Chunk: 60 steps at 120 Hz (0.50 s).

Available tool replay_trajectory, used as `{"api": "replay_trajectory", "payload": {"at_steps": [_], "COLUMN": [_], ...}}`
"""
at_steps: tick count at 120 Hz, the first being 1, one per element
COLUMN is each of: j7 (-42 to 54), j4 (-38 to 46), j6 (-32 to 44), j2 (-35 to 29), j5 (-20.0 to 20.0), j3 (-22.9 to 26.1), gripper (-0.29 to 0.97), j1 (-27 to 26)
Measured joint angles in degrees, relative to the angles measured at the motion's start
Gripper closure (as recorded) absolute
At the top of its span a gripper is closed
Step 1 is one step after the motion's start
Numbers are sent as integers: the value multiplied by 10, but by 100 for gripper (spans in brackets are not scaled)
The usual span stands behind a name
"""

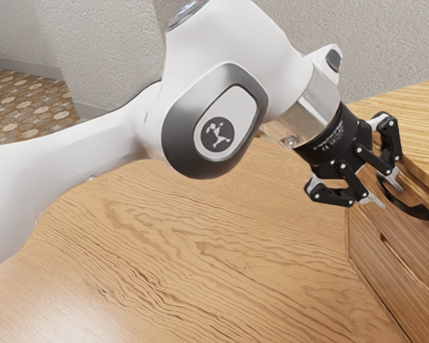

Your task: Pull the drawer handle with one arm to open the drawer

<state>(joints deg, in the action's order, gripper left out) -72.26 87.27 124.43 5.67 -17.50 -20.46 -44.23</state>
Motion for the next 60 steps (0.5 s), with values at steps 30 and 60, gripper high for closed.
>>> {"api": "replay_trajectory", "payload": {"at_steps": [30,60], "j7": [0,-1], "j4": [0,5], "j6": [2,1], "j2": [7,2], "j5": [-5,-5], "j3": [1,-1], "gripper": [64,74], "j1": [-1,-4]}}
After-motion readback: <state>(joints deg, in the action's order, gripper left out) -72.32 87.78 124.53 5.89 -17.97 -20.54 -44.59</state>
